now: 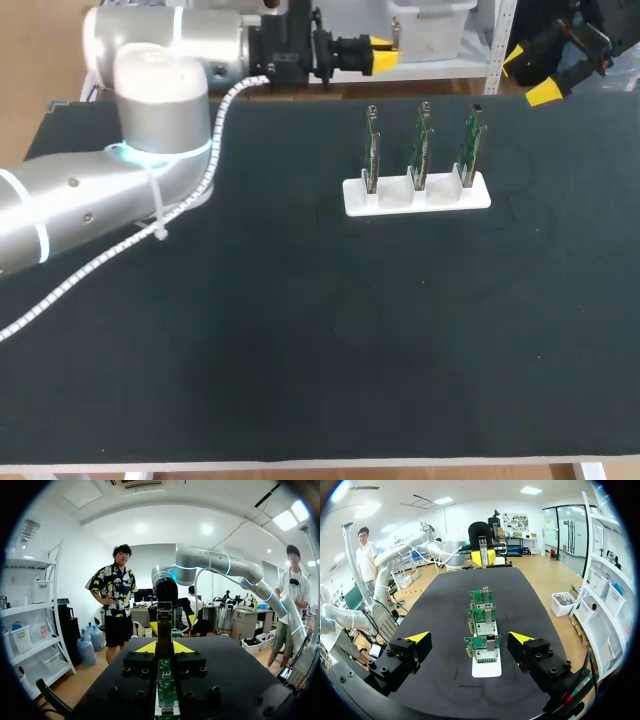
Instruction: Pick up the optical module with the left hand, and insert it into the network port with the right hand.
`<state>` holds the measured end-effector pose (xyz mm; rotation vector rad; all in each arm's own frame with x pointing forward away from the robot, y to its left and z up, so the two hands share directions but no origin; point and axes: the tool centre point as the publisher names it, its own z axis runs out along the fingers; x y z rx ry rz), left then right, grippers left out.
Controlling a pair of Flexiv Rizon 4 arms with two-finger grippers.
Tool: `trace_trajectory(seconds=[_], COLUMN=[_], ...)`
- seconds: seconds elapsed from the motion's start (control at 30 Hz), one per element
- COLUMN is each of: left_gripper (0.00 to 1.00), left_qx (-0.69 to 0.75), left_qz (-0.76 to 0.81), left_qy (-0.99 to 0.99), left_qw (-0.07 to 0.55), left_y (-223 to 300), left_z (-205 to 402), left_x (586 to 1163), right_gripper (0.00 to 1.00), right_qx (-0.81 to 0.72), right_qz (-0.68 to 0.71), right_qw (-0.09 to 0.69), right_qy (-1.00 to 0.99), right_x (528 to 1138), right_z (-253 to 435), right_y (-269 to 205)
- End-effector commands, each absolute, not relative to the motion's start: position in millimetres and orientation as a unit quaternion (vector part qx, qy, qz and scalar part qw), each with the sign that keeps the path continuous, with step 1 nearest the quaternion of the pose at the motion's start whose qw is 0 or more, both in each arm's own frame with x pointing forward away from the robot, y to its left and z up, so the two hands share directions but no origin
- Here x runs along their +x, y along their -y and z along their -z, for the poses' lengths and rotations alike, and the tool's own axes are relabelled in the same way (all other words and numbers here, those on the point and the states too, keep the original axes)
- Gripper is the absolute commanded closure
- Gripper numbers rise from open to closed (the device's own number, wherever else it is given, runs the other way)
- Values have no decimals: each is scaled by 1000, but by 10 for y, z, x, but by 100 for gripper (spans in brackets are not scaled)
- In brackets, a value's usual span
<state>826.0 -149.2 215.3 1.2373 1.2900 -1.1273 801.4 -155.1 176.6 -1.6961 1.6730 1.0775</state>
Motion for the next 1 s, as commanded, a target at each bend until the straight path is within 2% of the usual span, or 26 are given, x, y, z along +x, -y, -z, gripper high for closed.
trace_trajectory(seconds=[0.03, 0.47, 1.0], left_gripper=[100, 100, 100], left_qx=[529, 539, 543], left_qz=[484, 501, 518], left_qy=[-510, -490, -481], left_qw=[476, 467, 454], left_y=[1710, 2044, 2211], left_z=[-2155, -2160, -2120], left_x=[8439, 8479, 8291], right_gripper=[0, 0, 0], right_qx=[-675, -675, -675], right_qz=[-563, -563, -563], right_qw=[63, 63, 63], right_qy=[-473, -473, -473], right_x=[8092, 8092, 8092], right_z=[-1774, -1774, -1774], right_y=[1563, 1563, 1563])
